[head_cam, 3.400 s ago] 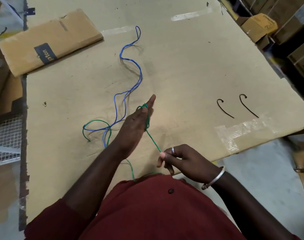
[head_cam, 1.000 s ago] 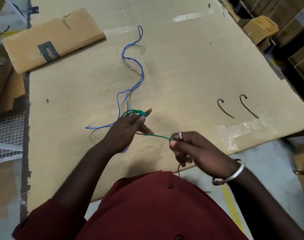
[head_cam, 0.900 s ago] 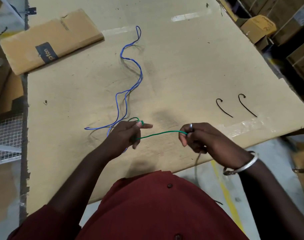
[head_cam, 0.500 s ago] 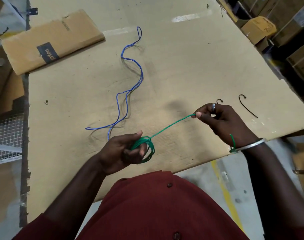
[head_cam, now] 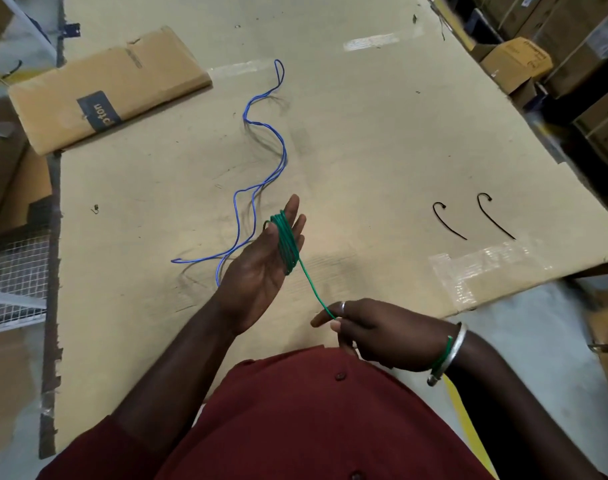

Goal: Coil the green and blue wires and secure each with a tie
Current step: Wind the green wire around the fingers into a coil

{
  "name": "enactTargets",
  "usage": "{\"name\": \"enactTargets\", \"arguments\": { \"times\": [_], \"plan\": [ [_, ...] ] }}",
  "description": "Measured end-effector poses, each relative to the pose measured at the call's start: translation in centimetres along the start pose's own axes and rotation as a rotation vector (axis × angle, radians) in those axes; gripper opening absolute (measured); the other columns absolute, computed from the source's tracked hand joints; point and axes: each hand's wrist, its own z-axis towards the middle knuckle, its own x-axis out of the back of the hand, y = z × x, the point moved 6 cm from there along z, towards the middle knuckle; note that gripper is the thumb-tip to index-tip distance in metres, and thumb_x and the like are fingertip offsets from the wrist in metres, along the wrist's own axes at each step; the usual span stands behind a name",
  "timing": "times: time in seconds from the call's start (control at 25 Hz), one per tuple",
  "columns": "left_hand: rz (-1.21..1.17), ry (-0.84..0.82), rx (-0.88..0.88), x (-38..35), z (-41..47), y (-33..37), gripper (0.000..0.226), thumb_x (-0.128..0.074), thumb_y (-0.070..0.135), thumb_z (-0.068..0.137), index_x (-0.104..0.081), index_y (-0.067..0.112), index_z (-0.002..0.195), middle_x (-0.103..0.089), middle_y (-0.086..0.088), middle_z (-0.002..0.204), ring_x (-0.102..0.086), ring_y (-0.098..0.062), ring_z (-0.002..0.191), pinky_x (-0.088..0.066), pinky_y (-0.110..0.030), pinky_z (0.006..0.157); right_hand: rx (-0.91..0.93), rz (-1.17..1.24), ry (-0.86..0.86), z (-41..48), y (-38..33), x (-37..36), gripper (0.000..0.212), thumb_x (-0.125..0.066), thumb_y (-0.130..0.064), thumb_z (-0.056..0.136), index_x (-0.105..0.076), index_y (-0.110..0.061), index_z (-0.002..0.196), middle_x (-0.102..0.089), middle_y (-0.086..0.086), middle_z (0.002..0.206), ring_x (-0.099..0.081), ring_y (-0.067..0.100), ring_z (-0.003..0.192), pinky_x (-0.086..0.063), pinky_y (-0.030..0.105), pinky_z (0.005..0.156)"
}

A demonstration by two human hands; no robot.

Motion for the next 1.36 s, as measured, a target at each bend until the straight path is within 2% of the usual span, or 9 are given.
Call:
{"name": "enactTargets", "arguments": {
  "times": [0.12, 0.2, 0.28, 0.36, 0.48, 0.56, 0.76, 1.04, 1.36],
  "plan": [
    [0.747, -0.023, -0.035, 0.3, 0.1, -0.4, 0.047, -0.033, 0.034, 0.111, -0.039, 0.027, 0.158, -0.04, 0.019, 0.162, -0.028, 0.0, 0.152, -0.019, -0.034, 0.128, 0.015, 0.053, -0.104, -1.7, -1.5, 0.3, 0.028, -0.041, -0.017, 0.11, -0.058, -0.017, 0.132, -0.054, 0.001, 0.068, -0.043, 0.001, 0.042, -0.039, 0.016, 0.044],
    [0.936, -0.081, 0.052, 0.4, -0.2, -1.2, 0.046, -0.033, 0.038, 0.111, -0.045, 0.03, 0.155, -0.057, 0.014, 0.151, -0.042, 0.0, 0.146, -0.029, -0.031, 0.123, 0.009, 0.019, -0.174, -2.4, -1.8, 0.7, 0.027, -0.043, -0.018, 0.11, -0.059, -0.02, 0.132, -0.055, -0.005, 0.067, -0.048, 0.005, 0.043, -0.046, 0.025, 0.046],
    [1.028, -0.084, 0.158, 0.8, -0.5, -1.5, 0.045, -0.033, 0.041, 0.112, -0.065, 0.026, 0.139, -0.074, 0.015, 0.126, -0.066, -0.005, 0.118, -0.047, -0.031, 0.105, -0.007, 0.03, -0.197, -2.9, -1.6, 1.4, 0.024, -0.046, -0.021, 0.109, -0.065, -0.017, 0.124, -0.052, -0.006, 0.064, -0.047, 0.006, 0.043, -0.045, 0.026, 0.046],
    [1.05, -0.095, 0.214, 1.1, -0.7, -1.7, 0.054, -0.036, 0.038, 0.112, -0.08, 0.01, 0.099, -0.079, 0.017, 0.097, -0.066, -0.009, 0.071, -0.049, -0.031, 0.073, -0.023, 0.047, -0.163, -3.5, -1.3, 2.6, 0.024, -0.053, -0.027, 0.107, -0.074, -0.016, 0.107, -0.047, -0.005, 0.061, -0.043, 0.009, 0.045, -0.04, 0.025, 0.045],
    [0.932, -0.141, 0.252, 0.9, -1.3, -1.9, 0.064, -0.039, 0.044, 0.106, -0.078, 0.006, 0.073, -0.051, 0.003, 0.06, -0.036, -0.01, 0.054, -0.032, -0.024, 0.058, -0.007, 0.016, -0.037, -4.0, -0.6, 5.2, 0.023, -0.059, -0.029, 0.103, -0.08, -0.021, 0.095, -0.044, -0.007, 0.056, -0.041, 0.01, 0.048, -0.037, 0.024, 0.047],
    [0.813, -0.095, 0.281, 1.0, -1.6, -1.9, 0.068, -0.039, 0.048, 0.102, -0.059, 0.008, 0.05, -0.04, -0.003, 0.052, -0.027, -0.012, 0.052, -0.027, -0.022, 0.054, 0.034, -0.047, 0.127, -3.5, -0.1, 6.9, 0.023, -0.059, -0.028, 0.104, -0.08, -0.028, 0.095, -0.044, -0.012, 0.054, -0.04, 0.005, 0.048, -0.035, 0.019, 0.05],
    [0.042, 0.006, 0.367, 0.5, -1.1, -2.0, 0.048, -0.046, 0.034, 0.098, -0.036, 0.024, 0.052, -0.023, 0.007, 0.05, -0.01, -0.011, 0.049, -0.011, -0.03, 0.05, 0.222, -0.27, 0.518, -1.1, 0.9, 8.3, 0.017, -0.066, -0.026, 0.099, -0.081, -0.031, 0.105, -0.057, -0.004, 0.086, -0.056, 0.009, 0.076, -0.042, 0.019, 0.069],
    [-0.616, 0.007, 0.323, 0.7, -0.1, -2.3, 0.052, -0.029, 0.034, 0.112, -0.039, 0.022, 0.063, -0.025, 0.008, 0.057, -0.02, -0.007, 0.045, -0.019, -0.023, 0.045, 0.18, 0.622, 0.539, 1.3, 2.6, 6.1, 0.017, -0.074, 0.008, 0.085, -0.078, -0.009, 0.087, -0.072, 0.025, 0.082, -0.077, 0.021, 0.07, -0.063, 0.027, 0.069],
    [-0.654, 0.106, 0.208, 1.4, 0.3, -2.7, 0.053, -0.028, 0.035, 0.112, -0.043, 0.021, 0.063, -0.041, 0.005, 0.052, -0.041, -0.009, 0.047, -0.04, -0.024, 0.05, 0.033, 1.178, 0.4, 3.6, 2.5, -0.1, 0.015, -0.067, 0.013, 0.088, -0.066, -0.002, 0.087, -0.075, 0.012, 0.075, -0.08, 0.025, 0.078, -0.064, 0.024, 0.076]
  ]
}}
